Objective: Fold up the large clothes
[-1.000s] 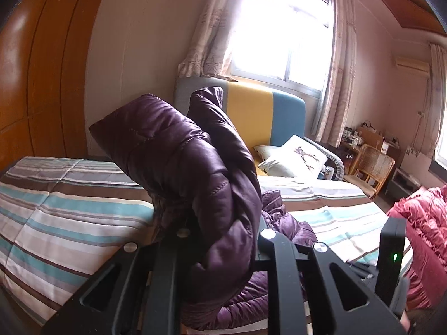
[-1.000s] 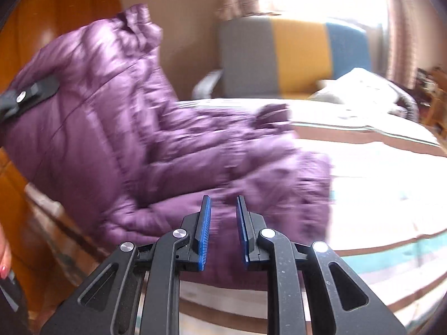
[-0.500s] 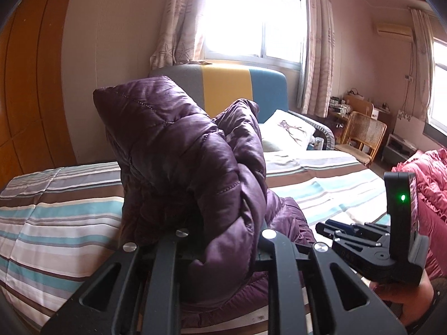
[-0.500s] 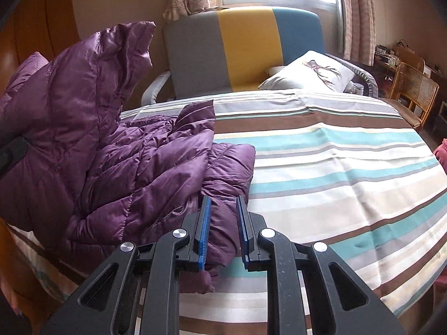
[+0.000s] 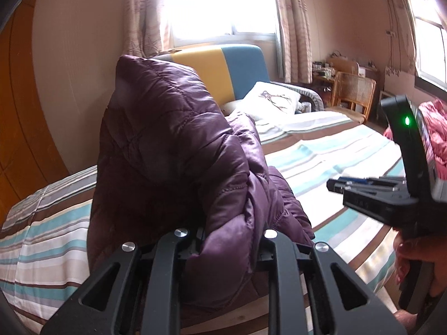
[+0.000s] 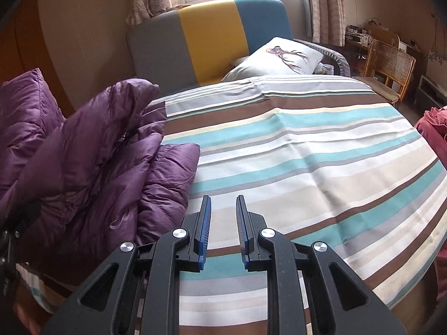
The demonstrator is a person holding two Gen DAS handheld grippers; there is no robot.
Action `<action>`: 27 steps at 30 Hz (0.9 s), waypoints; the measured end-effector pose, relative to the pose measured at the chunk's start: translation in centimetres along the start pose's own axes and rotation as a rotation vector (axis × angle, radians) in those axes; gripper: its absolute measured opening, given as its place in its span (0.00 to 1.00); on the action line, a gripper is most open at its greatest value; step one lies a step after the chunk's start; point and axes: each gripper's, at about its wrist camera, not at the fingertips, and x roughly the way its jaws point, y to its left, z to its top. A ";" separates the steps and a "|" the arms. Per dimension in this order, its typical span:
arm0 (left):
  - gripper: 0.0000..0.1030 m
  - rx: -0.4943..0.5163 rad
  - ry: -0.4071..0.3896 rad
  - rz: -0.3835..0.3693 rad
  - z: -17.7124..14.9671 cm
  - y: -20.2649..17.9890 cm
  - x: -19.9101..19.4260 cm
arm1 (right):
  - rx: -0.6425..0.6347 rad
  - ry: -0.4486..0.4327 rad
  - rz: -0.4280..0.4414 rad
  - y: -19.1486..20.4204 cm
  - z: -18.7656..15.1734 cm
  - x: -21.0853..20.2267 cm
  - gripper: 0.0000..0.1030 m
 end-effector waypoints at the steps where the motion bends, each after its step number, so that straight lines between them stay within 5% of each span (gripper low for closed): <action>1: 0.18 0.024 0.007 -0.004 -0.2 -0.7 0.4 | 0.007 -0.001 0.002 -0.2 0.0 0.0 0.18; 7: 0.23 0.138 0.046 -0.038 -1.7 -3.8 2.9 | 0.032 -0.043 0.138 -0.2 1.3 -1.6 0.18; 12: 0.46 0.158 0.016 -0.175 -3.1 -4.5 1.8 | -0.033 -0.094 0.302 1.9 3.4 -4.1 0.18; 17: 0.70 0.076 -0.049 -0.409 -3.8 -2.5 -3.9 | -0.110 -0.102 0.385 4.6 3.9 -5.6 0.18; 20: 0.71 0.019 -0.107 -0.460 -4.3 0.4 -7.8 | -0.147 -0.092 0.414 6.0 3.7 -6.1 0.18; 24: 0.72 -0.092 -0.210 -0.329 -4.4 5.7 -10.9 | -0.156 -0.081 0.436 7.1 3.3 -6.4 0.18; 27: 0.72 -0.158 -0.200 -0.037 -4.0 10.6 -8.6 | -0.162 -0.062 0.448 7.9 3.0 -5.9 0.18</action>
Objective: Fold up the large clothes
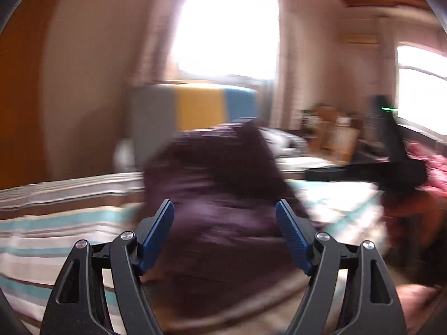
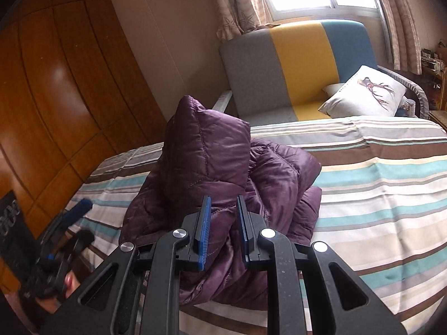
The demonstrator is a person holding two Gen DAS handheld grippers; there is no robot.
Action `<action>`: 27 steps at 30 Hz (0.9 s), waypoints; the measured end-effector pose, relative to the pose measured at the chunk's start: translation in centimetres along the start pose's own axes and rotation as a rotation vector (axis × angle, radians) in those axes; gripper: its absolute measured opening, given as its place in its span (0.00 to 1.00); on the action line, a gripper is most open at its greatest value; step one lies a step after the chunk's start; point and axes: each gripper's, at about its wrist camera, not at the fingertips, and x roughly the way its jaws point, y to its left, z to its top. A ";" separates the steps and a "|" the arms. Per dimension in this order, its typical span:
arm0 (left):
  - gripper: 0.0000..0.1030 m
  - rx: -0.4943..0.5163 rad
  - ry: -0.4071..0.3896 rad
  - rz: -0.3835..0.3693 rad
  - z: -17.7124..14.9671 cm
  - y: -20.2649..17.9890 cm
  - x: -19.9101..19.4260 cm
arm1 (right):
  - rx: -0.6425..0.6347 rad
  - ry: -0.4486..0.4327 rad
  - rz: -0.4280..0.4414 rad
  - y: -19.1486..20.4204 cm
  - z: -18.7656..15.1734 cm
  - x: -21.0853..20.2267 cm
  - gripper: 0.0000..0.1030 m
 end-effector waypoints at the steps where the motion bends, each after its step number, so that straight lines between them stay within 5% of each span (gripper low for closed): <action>1: 0.70 -0.013 0.025 0.054 -0.3 1.6 1.1 | -0.006 0.006 0.000 0.3 0.0 0.3 0.18; 3: 0.50 -0.078 0.106 0.130 -0.9 4.2 3.9 | -0.027 0.015 -0.012 0.9 0.0 0.8 0.18; 6: 0.47 -0.154 0.184 0.079 -1.2 5.3 7.3 | -0.020 0.036 -0.065 1.0 0.2 1.8 0.18; 9: 0.39 -0.107 0.182 0.046 -1.1 3.2 8.5 | 0.034 0.063 -0.104 -0.3 0.3 2.8 0.40; 11: 0.33 -0.079 0.189 0.023 -0.4 1.5 9.4 | 0.081 0.076 -0.081 -1.5 0.3 3.3 0.40; 13: 0.33 -0.047 0.194 0.019 0.6 -0.3 11.2 | 0.094 0.076 -0.089 -2.5 0.4 3.5 0.14; 27: 0.33 0.082 0.272 -0.062 0.7 -6.3 15.5 | 0.179 0.135 -0.255 -8.9 -2.0 8.8 0.07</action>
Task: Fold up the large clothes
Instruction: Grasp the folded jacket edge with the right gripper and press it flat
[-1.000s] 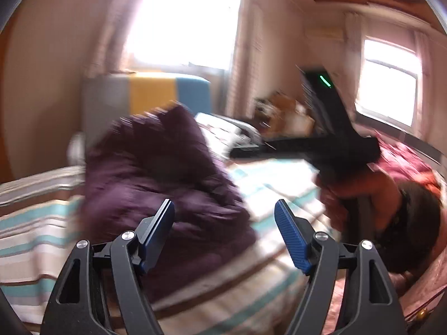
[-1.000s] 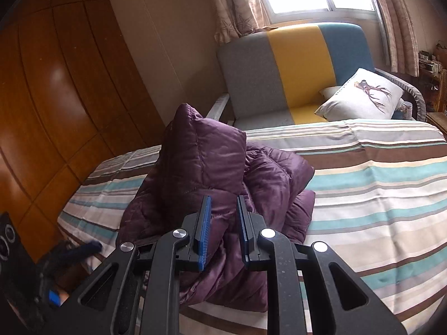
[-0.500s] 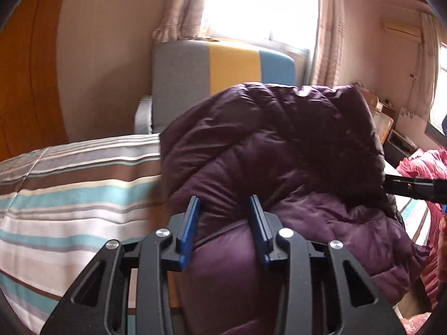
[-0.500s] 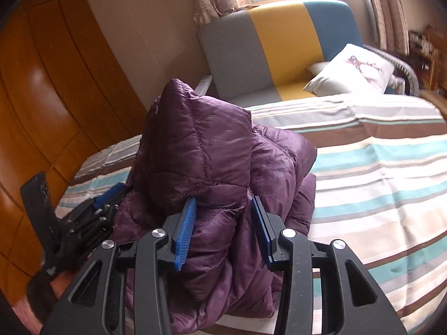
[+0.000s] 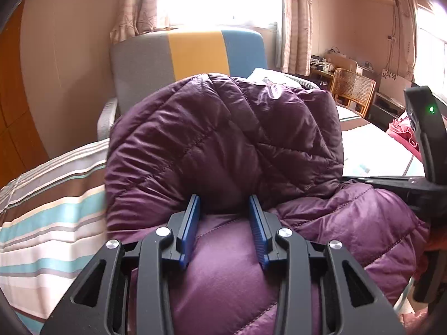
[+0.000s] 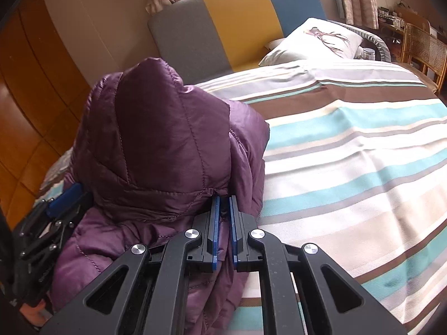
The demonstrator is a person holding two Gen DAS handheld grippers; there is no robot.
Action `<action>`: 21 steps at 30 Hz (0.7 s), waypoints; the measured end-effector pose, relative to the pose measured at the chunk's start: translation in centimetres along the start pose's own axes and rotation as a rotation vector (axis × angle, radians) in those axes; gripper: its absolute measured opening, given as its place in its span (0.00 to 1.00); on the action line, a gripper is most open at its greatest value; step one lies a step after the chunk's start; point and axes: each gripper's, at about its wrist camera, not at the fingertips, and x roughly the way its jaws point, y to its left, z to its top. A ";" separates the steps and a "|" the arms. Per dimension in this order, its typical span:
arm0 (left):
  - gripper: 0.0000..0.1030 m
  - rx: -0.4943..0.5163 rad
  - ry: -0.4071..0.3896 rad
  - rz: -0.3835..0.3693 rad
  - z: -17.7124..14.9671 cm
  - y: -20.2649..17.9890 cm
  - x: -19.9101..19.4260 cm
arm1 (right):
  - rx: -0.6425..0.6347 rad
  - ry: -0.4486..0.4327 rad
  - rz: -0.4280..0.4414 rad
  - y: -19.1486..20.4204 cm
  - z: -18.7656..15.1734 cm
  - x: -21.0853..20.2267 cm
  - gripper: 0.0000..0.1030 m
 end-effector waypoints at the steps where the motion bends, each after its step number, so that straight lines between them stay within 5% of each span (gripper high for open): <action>1: 0.33 0.001 -0.001 0.001 -0.1 -0.1 0.2 | 0.003 -0.002 -0.001 -0.1 -0.1 -0.1 0.07; 8: 0.33 0.005 0.007 0.007 -0.2 -0.3 0.8 | 0.008 -0.172 0.018 1.2 1.6 -7.1 0.07; 10: 0.33 0.009 0.008 0.012 -0.2 -0.5 0.9 | -0.045 -0.162 0.040 3.3 2.0 -7.6 0.07; 14: 0.33 0.005 0.008 0.009 -0.2 -0.3 0.9 | -0.087 -0.087 -0.017 5.3 2.1 -4.6 0.07; 18: 0.35 0.013 0.002 -0.005 -0.1 -0.4 0.8 | -0.028 0.015 -0.080 3.0 1.7 0.5 0.04; 21: 0.36 0.021 0.006 -0.007 -0.1 -0.5 1.1 | -0.032 0.008 -0.103 2.7 0.8 2.7 0.03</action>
